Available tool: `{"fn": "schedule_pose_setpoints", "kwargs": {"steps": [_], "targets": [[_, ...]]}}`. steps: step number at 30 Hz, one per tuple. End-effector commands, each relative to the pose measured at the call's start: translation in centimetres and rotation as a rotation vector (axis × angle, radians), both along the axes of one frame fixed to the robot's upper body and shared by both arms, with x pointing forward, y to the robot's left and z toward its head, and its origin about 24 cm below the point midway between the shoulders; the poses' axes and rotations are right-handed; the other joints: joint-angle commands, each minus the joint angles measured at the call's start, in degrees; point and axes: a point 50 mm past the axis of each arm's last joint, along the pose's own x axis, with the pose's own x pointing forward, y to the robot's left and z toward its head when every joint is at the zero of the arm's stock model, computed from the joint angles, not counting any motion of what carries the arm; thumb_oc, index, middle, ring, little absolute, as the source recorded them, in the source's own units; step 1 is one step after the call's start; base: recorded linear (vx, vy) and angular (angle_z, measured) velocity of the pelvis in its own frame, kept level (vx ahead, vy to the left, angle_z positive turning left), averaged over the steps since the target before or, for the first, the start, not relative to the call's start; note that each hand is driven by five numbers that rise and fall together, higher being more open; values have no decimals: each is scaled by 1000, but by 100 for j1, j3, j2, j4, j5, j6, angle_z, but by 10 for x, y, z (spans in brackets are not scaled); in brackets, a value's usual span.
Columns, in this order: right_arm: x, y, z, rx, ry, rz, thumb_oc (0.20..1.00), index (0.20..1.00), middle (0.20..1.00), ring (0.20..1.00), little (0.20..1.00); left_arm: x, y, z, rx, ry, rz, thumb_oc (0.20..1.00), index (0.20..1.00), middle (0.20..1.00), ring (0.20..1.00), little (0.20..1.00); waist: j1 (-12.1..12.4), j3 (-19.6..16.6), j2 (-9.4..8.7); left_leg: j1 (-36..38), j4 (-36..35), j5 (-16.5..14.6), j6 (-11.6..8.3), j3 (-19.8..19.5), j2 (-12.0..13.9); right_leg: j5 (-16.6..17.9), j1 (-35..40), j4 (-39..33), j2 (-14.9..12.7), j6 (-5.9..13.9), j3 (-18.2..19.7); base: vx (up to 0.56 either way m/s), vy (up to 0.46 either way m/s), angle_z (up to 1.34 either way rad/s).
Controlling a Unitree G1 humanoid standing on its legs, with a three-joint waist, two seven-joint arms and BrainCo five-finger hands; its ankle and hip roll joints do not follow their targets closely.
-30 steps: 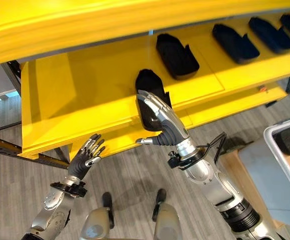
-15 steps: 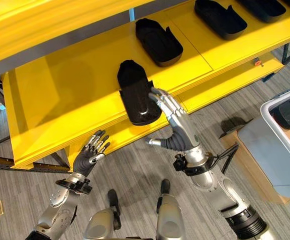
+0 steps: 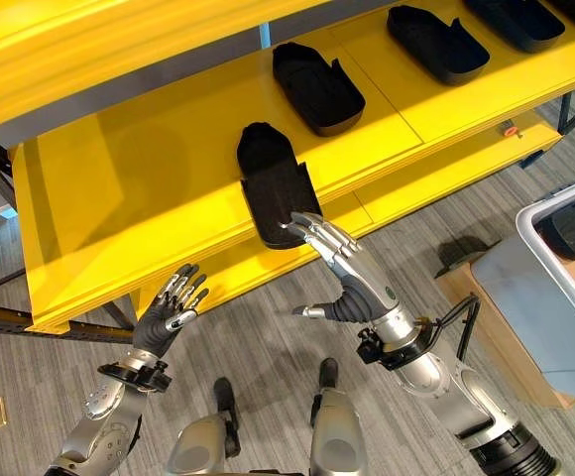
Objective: Move parts from the plastic box to the shelf.
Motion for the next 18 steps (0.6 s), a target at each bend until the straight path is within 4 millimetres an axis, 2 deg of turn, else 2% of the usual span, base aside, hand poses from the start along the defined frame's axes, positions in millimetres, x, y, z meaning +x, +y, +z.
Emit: {"fn": "schedule_pose_setpoints", "kwargs": {"steps": [1, 9, 12, 15, 16, 18], "targets": [[-7, 5, 7, 28, 45, 119, 1000, 1000, 1000, 1000, 1000, -8, 18, 25, 27, -122, -15, 1000, 1000, 1000, 1000, 1000, 43, -186, -382, 229, 514, -553, -13, 52, 204, 74, 673, -568, -314, 540, -5, -18, -63, 0], [-13, 4, 4, -148, 103, 262, 1000, 1000, 1000, 1000, 1000, -7, 24, 26, 53, -109, -39, 1000, 1000, 1000, 1000, 1000, 162, -166, -492, 191, 549, -510, -44, 34, 252, 102, 757, -625, -308, 587, -73, 7, -54, 1], [-13, 8, -2, -289, 172, 340, 1000, 1000, 1000, 1000, 1000, -6, 23, 26, 73, -100, -60, 1000, 1000, 1000, 1000, 1000, 266, -158, -529, 175, 607, -521, -54, -21, 254, 112, 824, -646, -302, 602, -125, 48, -73, 5], [-9, 7, -16, -457, 214, 324, 1000, 1000, 1000, 1000, 1000, -6, 23, 26, 85, -89, -78, 1000, 1000, 1000, 1000, 1000, 368, -151, -555, 179, 640, -514, -65, -74, 271, 114, 881, -642, -302, 610, -168, 60, -63, 6], [0, 5, -24, -504, 236, 276, 1000, 1000, 1000, 1000, 1000, -5, 22, 26, 100, -82, -94, 1000, 1000, 1000, 1000, 1000, 458, -138, -586, 192, 660, -506, -79, -109, 288, 114, 944, -651, -295, 605, -213, 84, -79, 12], [4, 5, -27, -506, 227, 255, 1000, 1000, 1000, 1000, 1000, -5, 20, 25, 108, -76, -104, 1000, 1000, 1000, 1000, 1000, 515, -130, -605, 201, 677, -505, -90, -128, 305, 108, 979, -648, -291, 601, -248, 81, -57, 11]]}}
